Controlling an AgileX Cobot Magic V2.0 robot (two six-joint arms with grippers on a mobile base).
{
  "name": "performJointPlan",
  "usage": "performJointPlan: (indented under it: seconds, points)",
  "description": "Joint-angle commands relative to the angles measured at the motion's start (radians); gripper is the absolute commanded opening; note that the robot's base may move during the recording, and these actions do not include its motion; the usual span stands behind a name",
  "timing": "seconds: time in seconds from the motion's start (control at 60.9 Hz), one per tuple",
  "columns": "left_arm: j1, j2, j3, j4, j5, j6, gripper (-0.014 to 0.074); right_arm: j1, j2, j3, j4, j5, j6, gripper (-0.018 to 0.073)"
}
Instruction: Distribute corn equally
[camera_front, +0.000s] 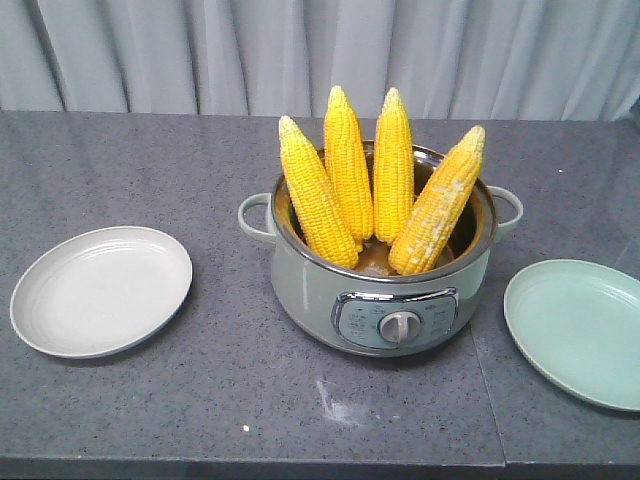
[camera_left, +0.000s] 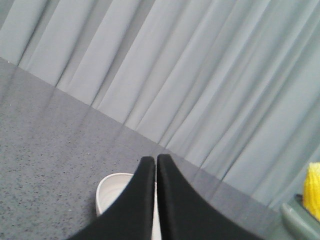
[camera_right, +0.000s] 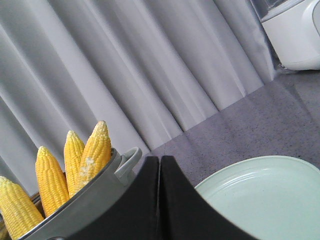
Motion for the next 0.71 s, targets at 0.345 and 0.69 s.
performJointPlan:
  seconds: [0.345,0.69]
  points:
    - [-0.003,-0.005,-0.319,0.006,0.134,-0.202,-0.0006,-0.001,0.126,-0.459,-0.064,0.255,-0.162,0.0004]
    - [-0.003,0.122,-0.563,-0.037,0.490,0.138,0.0043,-0.001,0.372,-0.688,0.397,0.403,-0.817,0.0329]
